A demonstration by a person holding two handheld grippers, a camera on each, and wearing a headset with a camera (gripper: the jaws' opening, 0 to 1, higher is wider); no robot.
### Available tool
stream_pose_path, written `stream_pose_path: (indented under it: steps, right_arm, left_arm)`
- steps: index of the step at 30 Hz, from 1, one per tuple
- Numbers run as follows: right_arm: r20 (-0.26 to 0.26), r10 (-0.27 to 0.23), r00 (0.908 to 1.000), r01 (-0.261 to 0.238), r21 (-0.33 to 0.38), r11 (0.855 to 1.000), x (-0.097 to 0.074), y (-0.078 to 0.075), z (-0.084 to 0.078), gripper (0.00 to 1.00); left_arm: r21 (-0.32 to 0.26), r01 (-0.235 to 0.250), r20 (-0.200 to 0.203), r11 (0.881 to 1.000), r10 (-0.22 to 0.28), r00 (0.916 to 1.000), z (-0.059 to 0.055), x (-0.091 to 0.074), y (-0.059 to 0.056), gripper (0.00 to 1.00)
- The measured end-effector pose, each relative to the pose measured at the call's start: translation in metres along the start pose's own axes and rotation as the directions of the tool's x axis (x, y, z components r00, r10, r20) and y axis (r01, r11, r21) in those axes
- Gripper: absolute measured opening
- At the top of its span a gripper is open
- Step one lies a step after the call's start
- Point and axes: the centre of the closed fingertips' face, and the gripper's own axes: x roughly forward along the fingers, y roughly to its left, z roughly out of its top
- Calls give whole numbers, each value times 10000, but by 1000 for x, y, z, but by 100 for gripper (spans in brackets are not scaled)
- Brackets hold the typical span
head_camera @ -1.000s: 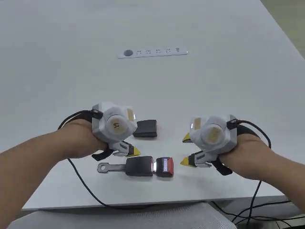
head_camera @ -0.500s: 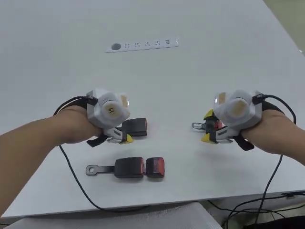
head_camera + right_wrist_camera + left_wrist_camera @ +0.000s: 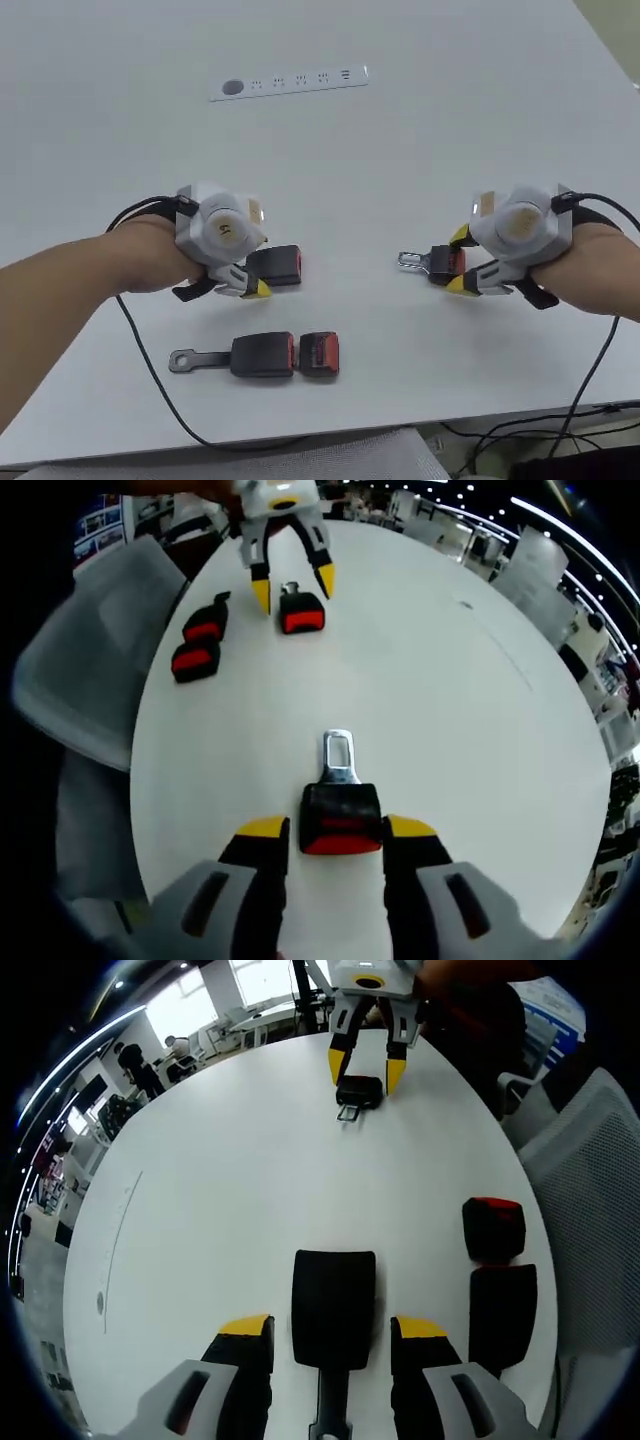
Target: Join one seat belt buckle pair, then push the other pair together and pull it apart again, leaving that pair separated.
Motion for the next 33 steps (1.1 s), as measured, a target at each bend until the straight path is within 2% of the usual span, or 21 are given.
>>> stream_pose_path:
  steps: [3, 5, 6, 10, 21, 25, 33]
  right_arm:
    - [-3, 169, 9999, -169, -90, 9998, 1, -1, 2, 33]
    - [-104, 334, 9994, -336, -146, 9993, 1, -1, 3, 33]
    - [-170, 429, 9989, -433, -250, 9987, 1, -1, 4, 32]
    - [-319, 543, 9980, -561, -571, 9968, 1, 1, 4, 32]
    - [-224, 689, 9974, -702, -647, 9954, 1, 1, 4, 32]
    - [-414, 755, 9963, -791, -932, 9925, 2, 1, 5, 32]
    - [-51, 867, 9962, -868, -662, 9940, 14, 3, 27, 32]
  left_arm:
    - [89, 87, -80, 9999, -86, 9999, -2, 2, -2, 44]
    - [155, 83, -195, 9998, -80, 9998, -5, 4, -1, 37]
    - [208, -114, -239, 9997, 119, 9996, -6, 4, 3, 33]
    - [84, -72, -161, 9999, 73, 9998, -6, 4, -1, 33]
    - [129, 121, -126, 9998, -119, 9999, -3, 2, -5, 32]
    - [39, 90, -167, 10000, -89, 9998, -2, 1, -6, 32]
    - [98, 160, -287, 9998, -157, 9995, -2, 2, -5, 32]
